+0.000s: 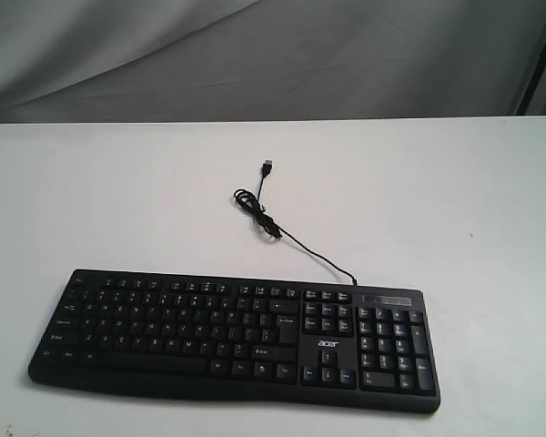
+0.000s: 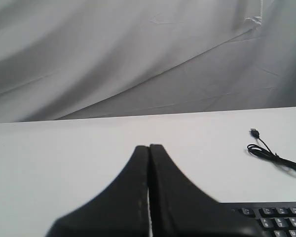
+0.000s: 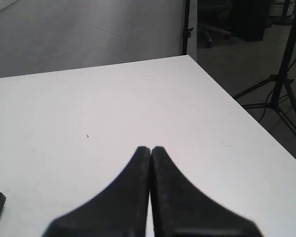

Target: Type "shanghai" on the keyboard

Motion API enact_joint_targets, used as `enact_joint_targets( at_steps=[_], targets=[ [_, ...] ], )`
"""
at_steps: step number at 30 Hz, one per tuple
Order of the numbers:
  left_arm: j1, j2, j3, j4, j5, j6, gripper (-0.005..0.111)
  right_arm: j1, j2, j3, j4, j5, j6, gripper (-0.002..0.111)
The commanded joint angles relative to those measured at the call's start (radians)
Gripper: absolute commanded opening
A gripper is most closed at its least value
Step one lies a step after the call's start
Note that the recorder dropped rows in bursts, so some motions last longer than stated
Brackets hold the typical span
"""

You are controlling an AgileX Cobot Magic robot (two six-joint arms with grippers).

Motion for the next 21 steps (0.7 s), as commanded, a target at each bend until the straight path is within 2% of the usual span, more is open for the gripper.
enact_joint_targets(
  at_steps=[1,5,12,18,21],
  targets=[
    [-0.006,-0.002,0.002,0.000,-0.006,-0.003,0.000,-0.007,-0.002,0.004,-0.012,0.002,0.002,0.000],
    [-0.006,-0.002,0.002,0.000,-0.006,-0.003,0.000,-0.007,-0.002,0.004,-0.012,-0.059,-0.004,0.000],
    [-0.006,-0.002,0.002,0.000,-0.006,-0.003,0.000,-0.007,-0.002,0.004,-0.003,-0.393,0.001,0.000],
    [-0.006,-0.002,0.002,0.000,-0.006,-0.003,0.000,-0.007,-0.002,0.004,-0.005,-0.443,-0.001,0.000],
    [-0.006,-0.002,0.002,0.000,-0.006,-0.003,0.000,-0.007,-0.002,0.004,0.000,-0.567,0.073,0.000]
  ],
)
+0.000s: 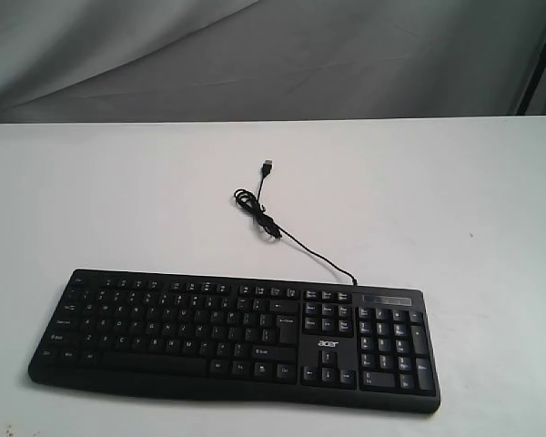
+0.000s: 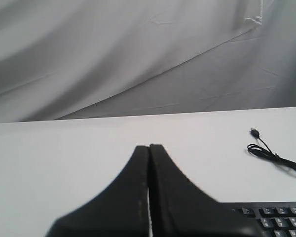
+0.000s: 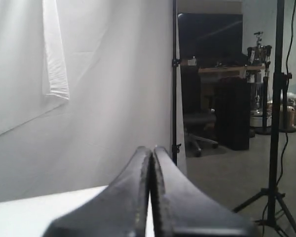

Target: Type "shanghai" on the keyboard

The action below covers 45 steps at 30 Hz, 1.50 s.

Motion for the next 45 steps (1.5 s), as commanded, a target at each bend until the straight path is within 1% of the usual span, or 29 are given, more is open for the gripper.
enact_joint_targets(
  at_steps=[1,3,5,6,7,8,9,11,13,16,19,21,23,26,29,31,32,33,34,38,39,41,43,44,45],
  targets=[
    [-0.006,-0.002,0.002,0.000,-0.006,-0.003,0.000,-0.007,-0.002,0.004,0.000,-0.170,0.139,0.000],
    [-0.006,-0.002,0.002,0.000,-0.006,-0.003,0.000,-0.007,-0.002,0.004,0.000,-0.247,0.307,0.000],
    [-0.006,-0.002,0.002,0.000,-0.006,-0.003,0.000,-0.007,-0.002,0.004,-0.004,-0.436,0.368,0.000],
    [-0.006,-0.002,0.002,0.000,-0.006,-0.003,0.000,-0.007,-0.002,0.004,-0.023,-0.517,0.437,0.000],
    [-0.006,-0.002,0.002,0.000,-0.006,-0.003,0.000,-0.007,-0.002,0.004,-0.054,-0.549,0.527,0.000],
    [-0.006,-0.002,0.002,0.000,-0.006,-0.003,0.000,-0.007,-0.002,0.004,-0.121,-0.552,0.639,0.000],
    [-0.006,-0.002,0.002,0.000,-0.006,-0.003,0.000,-0.007,-0.002,-0.002,-0.228,-0.547,0.726,0.000],
    [-0.006,-0.002,0.002,0.000,-0.006,-0.003,0.000,-0.007,-0.002,-0.038,-0.460,-0.582,0.821,0.000],
    [-0.006,-0.002,0.002,0.000,-0.006,-0.003,0.000,-0.007,0.026,-0.108,-0.719,-0.642,0.978,0.000],
    [-0.006,-0.002,0.002,0.000,-0.006,-0.003,0.000,-0.007,0.151,-0.242,-0.970,-0.703,1.190,0.000],
    [-0.006,-0.002,0.002,0.000,-0.006,-0.003,0.000,-0.007,0.330,-0.409,-1.127,-0.704,1.325,0.000],
    [-0.006,-0.002,0.002,0.000,-0.006,-0.003,0.000,-0.007,0.487,-0.521,-1.230,-0.734,1.337,0.000],
    [-0.006,-0.002,0.002,0.000,-0.006,-0.003,0.000,-0.007,0.637,-0.607,-1.289,-0.749,1.337,0.000],
    [-0.006,-0.002,0.002,0.000,-0.006,-0.003,0.000,-0.007,0.844,-0.770,-1.377,-0.703,1.337,0.000],
    [-0.006,-0.002,0.002,0.000,-0.006,-0.003,0.000,-0.006,1.051,-0.917,-1.477,-0.574,1.337,0.000],
    [-0.006,-0.002,0.002,0.000,-0.006,-0.003,0.000,0.015,1.157,-1.014,-1.630,-0.425,1.337,0.000],
    [-0.006,-0.002,0.002,0.000,-0.006,-0.003,0.000,0.033,1.197,-1.053,-1.750,-0.347,1.351,0.000],
    [-0.006,-0.002,0.002,0.000,-0.006,-0.003,0.000,0.056,1.229,-1.079,-1.845,-0.213,1.406,0.000],
    [-0.006,-0.002,0.002,0.000,-0.006,-0.003,0.000,0.075,1.250,-1.086,-1.845,-0.117,1.398,0.000],
    [-0.006,-0.002,0.002,0.000,-0.006,-0.003,0.000,0.186,1.309,-1.092,-1.845,0.293,1.244,0.000],
    [-0.006,-0.002,0.002,0.000,-0.006,-0.003,0.000,0.211,1.327,-1.092,-1.845,0.380,1.224,0.000],
    [-0.006,-0.002,0.002,0.000,-0.006,-0.003,0.000,0.253,1.368,-1.108,-1.821,0.491,1.224,0.000],
    [-0.006,-0.002,0.002,0.000,-0.006,-0.003,0.000,0.262,1.406,-1.152,-1.587,0.504,1.141,0.000],
    [-0.006,-0.002,0.002,0.000,-0.006,-0.003,0.000,0.262,1.429,-1.182,-1.402,0.482,1.015,0.000],
    [-0.006,-0.002,0.002,0.000,-0.006,-0.003,0.000,0.262,1.455,-1.211,-1.202,0.460,0.842,0.000]
  ],
)
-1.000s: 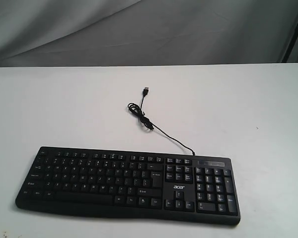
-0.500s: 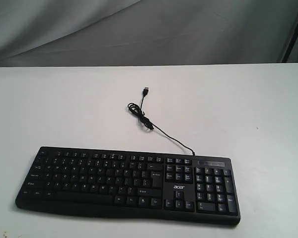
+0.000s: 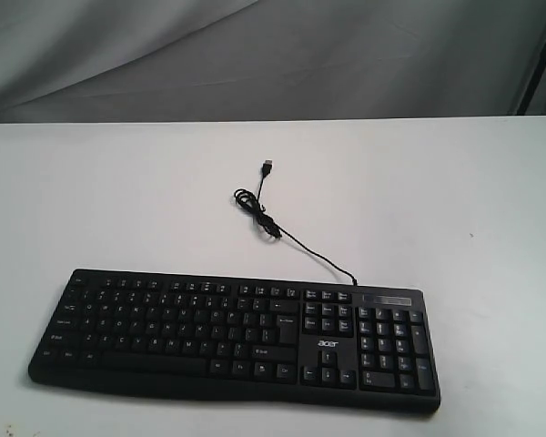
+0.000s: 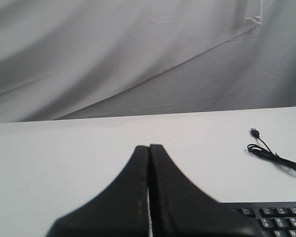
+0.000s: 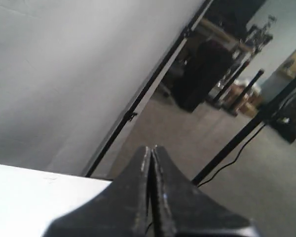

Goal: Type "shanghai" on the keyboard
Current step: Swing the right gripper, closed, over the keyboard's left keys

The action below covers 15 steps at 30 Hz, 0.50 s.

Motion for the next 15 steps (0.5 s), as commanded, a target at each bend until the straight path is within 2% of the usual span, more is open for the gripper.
enact_joint_targets(
  at_steps=[1,4,7,10,12,15],
  targets=[
    [-0.006,-0.002,0.002,0.000,-0.006,-0.003,0.000,0.014,0.093,-0.105,0.672,0.024,-0.558,0.000],
    [-0.006,-0.002,0.002,0.000,-0.006,-0.003,0.000,0.051,0.171,-0.191,1.351,0.108,-1.300,0.000],
    [-0.006,-0.002,0.002,0.000,-0.006,-0.003,0.000,0.094,0.239,-0.274,1.890,0.314,-1.840,0.000],
    [-0.006,-0.002,0.002,0.000,-0.006,-0.003,0.000,0.157,0.289,-0.312,2.186,0.429,-2.084,0.000],
    [-0.006,-0.002,0.002,0.000,-0.006,-0.003,0.000,0.218,0.316,-0.312,2.260,0.413,-2.133,0.000],
    [-0.006,-0.002,0.002,0.000,-0.006,-0.003,0.000,0.332,0.365,-0.312,2.248,0.389,-2.168,0.000]
  ],
)
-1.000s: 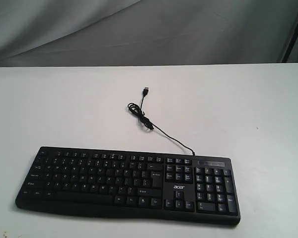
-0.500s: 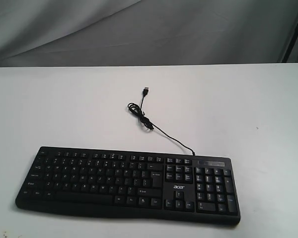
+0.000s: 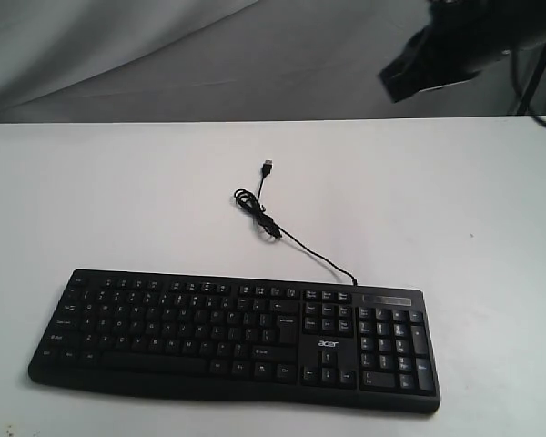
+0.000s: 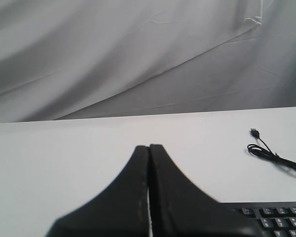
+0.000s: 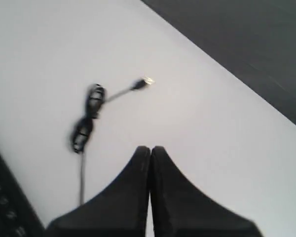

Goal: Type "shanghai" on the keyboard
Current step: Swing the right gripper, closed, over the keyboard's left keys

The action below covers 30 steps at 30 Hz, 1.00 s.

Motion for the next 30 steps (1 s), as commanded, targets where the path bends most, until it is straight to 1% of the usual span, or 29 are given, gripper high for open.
enact_joint_targets(
  at_steps=[1,10,13,16,19,21,22,23,24,26,30],
  targets=[
    [-0.006,-0.002,0.002,0.000,-0.006,-0.003,0.000,0.153,0.065,-0.010,0.066,-0.015,-0.120,0.000],
    [-0.006,-0.002,0.002,0.000,-0.006,-0.003,0.000,0.465,0.214,-0.010,0.069,-0.152,-0.130,0.000],
    [-0.006,-0.002,0.002,0.000,-0.006,-0.003,0.000,0.553,0.277,-0.010,0.069,-0.198,-0.116,0.000],
    [-0.006,-0.002,0.002,0.000,-0.006,-0.003,0.000,0.628,0.346,-0.010,0.086,-0.287,-0.112,0.000],
    [-0.006,-0.002,0.002,0.000,-0.006,-0.003,0.000,0.666,0.382,-0.035,0.095,-0.293,-0.109,0.000],
    [-0.006,-0.002,0.002,0.000,-0.006,-0.003,0.000,0.667,0.420,-0.111,0.096,-0.253,-0.089,0.000],
    [-0.006,-0.002,0.002,0.000,-0.006,-0.003,0.000,0.668,0.463,-0.193,0.096,-0.197,-0.060,0.000],
    [-0.006,-0.002,0.002,0.000,-0.006,-0.003,0.000,0.669,0.476,-0.215,0.096,-0.173,-0.056,0.000],
    [-0.006,-0.002,0.002,0.000,-0.006,-0.003,0.000,0.675,0.518,-0.273,0.093,-0.153,-0.051,0.000],
    [-0.006,-0.002,0.002,0.000,-0.006,-0.003,0.000,0.689,0.578,-0.329,0.086,-0.153,-0.032,0.000],
    [-0.006,-0.002,0.002,0.000,-0.006,-0.003,0.000,0.715,0.641,-0.394,-0.077,-0.147,0.143,0.000]
  ],
)
